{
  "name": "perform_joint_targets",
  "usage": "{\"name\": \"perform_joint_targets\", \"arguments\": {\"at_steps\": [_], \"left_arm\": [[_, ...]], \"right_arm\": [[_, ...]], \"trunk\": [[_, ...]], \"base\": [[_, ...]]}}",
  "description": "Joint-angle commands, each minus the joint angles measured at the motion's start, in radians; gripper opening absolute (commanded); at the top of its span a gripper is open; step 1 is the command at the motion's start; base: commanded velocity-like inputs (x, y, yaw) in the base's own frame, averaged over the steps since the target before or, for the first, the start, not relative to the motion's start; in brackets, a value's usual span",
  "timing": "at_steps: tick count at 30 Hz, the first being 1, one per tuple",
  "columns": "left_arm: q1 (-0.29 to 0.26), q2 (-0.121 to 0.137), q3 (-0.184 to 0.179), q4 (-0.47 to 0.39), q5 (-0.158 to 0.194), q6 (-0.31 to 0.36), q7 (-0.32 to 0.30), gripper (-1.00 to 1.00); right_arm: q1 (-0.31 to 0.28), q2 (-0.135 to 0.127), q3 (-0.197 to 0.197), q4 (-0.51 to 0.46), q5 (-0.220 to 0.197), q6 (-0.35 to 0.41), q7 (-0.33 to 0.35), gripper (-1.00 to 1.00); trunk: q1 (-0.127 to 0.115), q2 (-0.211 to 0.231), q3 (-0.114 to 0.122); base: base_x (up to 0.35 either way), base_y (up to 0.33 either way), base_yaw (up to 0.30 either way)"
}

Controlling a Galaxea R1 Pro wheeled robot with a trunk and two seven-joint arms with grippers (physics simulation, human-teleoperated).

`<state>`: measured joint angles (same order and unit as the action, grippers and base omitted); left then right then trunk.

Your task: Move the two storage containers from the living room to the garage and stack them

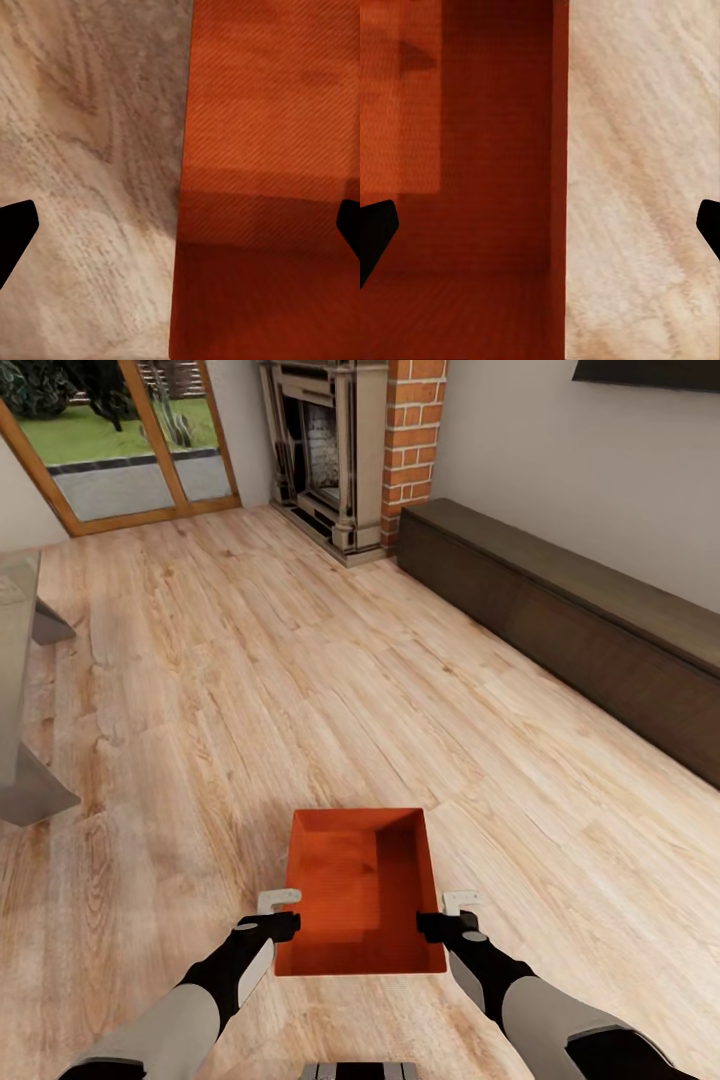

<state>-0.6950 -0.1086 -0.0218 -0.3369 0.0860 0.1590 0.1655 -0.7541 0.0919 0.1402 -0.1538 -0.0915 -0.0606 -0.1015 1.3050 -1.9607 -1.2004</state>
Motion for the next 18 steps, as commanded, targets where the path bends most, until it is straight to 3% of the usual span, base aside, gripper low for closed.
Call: {"name": "perform_joint_targets", "arguments": {"at_steps": [1, 6, 12, 18], "left_arm": [[0.0, 0.0, -0.003, -0.002, 0.009, 0.005, 0.005, 1.0], [0.0, 0.0, -0.003, -0.003, 0.009, 0.005, 0.005, 1.0], [0.0, 0.001, -0.001, -0.005, 0.013, 0.004, 0.004, 1.0], [0.0, 0.0, -0.002, -0.004, 0.01, 0.004, 0.003, 1.0]], "right_arm": [[-0.001, 0.0, 0.008, 0.001, -0.01, -0.004, -0.004, 1.0], [-0.001, -0.003, 0.009, 0.001, -0.01, -0.008, -0.004, 1.0], [-0.001, -0.002, 0.009, 0.002, -0.01, -0.008, -0.003, 1.0], [-0.001, -0.001, 0.009, 0.002, -0.01, -0.007, -0.003, 1.0]], "trunk": [[0.004, -0.007, -0.004], [0.023, -0.042, -0.019], [0.023, -0.042, -0.019], [0.046, -0.084, -0.038]], "base": [[0.0, 0.0, 0.0], [0.0, 0.0, 0.0], [0.0, 0.0, 0.0], [0.0, 0.0, 0.0]]}}
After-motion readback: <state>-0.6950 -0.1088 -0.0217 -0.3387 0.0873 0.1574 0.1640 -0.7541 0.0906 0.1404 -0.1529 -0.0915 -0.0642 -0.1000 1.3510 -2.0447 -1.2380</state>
